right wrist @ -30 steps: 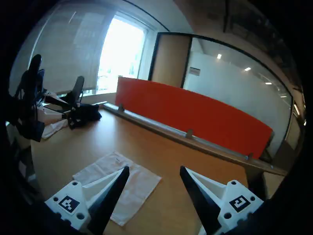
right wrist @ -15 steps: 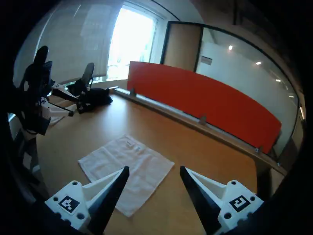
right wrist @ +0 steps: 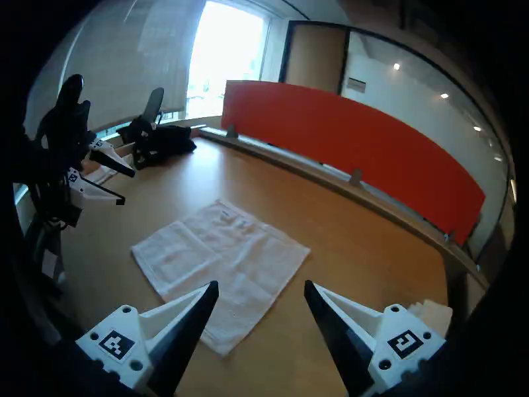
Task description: Fold towel
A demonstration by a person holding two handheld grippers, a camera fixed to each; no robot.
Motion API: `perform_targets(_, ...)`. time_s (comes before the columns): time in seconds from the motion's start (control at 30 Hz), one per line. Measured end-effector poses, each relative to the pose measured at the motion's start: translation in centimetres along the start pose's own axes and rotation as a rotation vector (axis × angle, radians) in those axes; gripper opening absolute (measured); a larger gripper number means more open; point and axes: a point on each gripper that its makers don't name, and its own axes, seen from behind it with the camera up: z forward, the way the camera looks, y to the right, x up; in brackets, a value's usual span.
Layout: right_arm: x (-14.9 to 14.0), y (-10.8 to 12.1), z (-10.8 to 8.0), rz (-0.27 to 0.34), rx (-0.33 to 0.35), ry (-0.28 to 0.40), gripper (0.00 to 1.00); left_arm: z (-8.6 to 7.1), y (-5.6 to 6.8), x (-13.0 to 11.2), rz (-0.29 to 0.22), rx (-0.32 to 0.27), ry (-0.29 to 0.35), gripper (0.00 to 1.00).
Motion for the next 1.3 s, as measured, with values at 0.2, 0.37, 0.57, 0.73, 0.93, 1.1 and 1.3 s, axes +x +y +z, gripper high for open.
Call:
perform_targets(0.2, -2.3, -1.1, 1.4, -0.006, 0.026, -0.041, 1.00, 1.2, 0.8, -2.3, 0.002, -0.022, -0.043, 0.94)
perform_targets(0.37, -4.3, -2.1, 2.5, -0.014, 0.052, -0.079, 1.00, 2.1, 1.4, -4.3, 0.001, -0.045, -0.082, 0.94)
perform_targets(0.57, -6.4, -3.3, 3.3, -0.020, 0.080, -0.121, 1.00, 3.1, 2.0, -6.5, 0.002, -0.066, -0.126, 0.94)
perform_targets(0.73, -7.8, -4.0, 4.0, -0.019, 0.098, -0.150, 1.00, 3.8, 2.4, -8.0, 0.003, -0.083, -0.157, 0.94)
perform_targets(0.93, -9.4, -4.8, 4.5, -0.025, 0.116, -0.188, 1.00, 4.5, 3.1, -9.5, 0.016, -0.106, -0.192, 0.94)
perform_targets(1.1, -10.9, -5.2, 4.6, -0.030, 0.131, -0.221, 1.00, 5.0, 3.7, -10.6, 0.022, -0.126, -0.220, 0.94)
perform_targets(1.3, -12.1, -5.5, 4.5, -0.023, 0.147, -0.249, 1.00, 5.4, 4.1, -11.7, 0.007, -0.138, -0.256, 0.95)
